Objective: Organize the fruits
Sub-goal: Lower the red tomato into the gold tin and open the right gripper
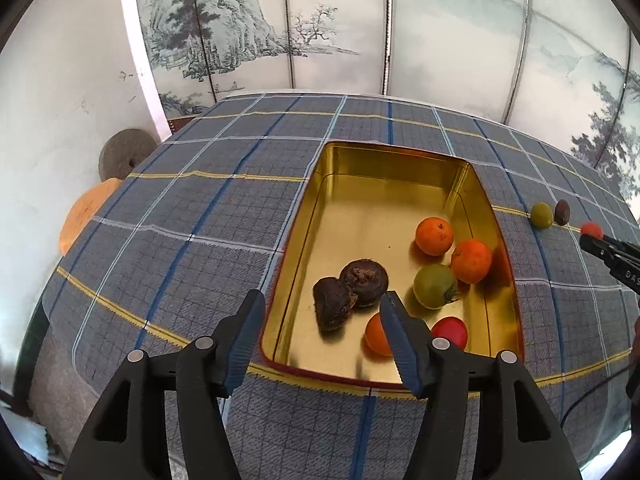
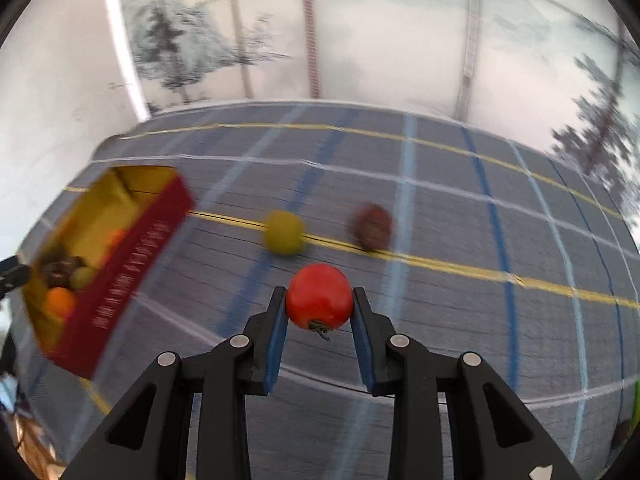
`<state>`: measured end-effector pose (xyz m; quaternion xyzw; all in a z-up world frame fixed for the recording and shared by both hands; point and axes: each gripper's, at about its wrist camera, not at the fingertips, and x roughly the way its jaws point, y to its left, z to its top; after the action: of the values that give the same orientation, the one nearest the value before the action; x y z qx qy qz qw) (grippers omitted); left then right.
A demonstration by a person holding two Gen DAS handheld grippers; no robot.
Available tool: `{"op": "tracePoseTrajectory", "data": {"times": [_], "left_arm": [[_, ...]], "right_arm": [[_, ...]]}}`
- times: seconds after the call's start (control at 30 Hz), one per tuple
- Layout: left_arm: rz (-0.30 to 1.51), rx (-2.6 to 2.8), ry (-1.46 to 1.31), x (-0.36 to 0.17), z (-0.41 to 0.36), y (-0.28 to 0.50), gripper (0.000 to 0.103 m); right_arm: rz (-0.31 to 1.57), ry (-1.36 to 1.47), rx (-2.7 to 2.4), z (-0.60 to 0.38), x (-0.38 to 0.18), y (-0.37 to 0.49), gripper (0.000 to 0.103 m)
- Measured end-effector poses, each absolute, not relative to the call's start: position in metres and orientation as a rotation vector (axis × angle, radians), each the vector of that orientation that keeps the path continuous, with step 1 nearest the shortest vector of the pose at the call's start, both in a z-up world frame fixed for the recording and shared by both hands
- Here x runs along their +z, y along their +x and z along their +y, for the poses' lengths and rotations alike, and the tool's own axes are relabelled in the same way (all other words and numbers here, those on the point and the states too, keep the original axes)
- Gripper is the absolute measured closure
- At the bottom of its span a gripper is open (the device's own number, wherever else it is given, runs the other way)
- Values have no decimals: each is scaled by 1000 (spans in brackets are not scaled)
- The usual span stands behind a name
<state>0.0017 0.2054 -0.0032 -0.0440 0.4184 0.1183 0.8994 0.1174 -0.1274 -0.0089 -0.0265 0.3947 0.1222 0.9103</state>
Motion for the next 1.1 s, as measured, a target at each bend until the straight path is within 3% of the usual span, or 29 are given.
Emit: {"op": "tracePoseTrajectory", "data": {"times": [0.57, 1.1], "left_arm": [[879, 340, -170, -13, 247, -23, 41], [895, 353, -186, -18, 259, -31, 41]], "right_arm": [[814, -221, 609, 46, -2, 95, 74], [854, -272, 622, 76, -20, 95, 73]]}}
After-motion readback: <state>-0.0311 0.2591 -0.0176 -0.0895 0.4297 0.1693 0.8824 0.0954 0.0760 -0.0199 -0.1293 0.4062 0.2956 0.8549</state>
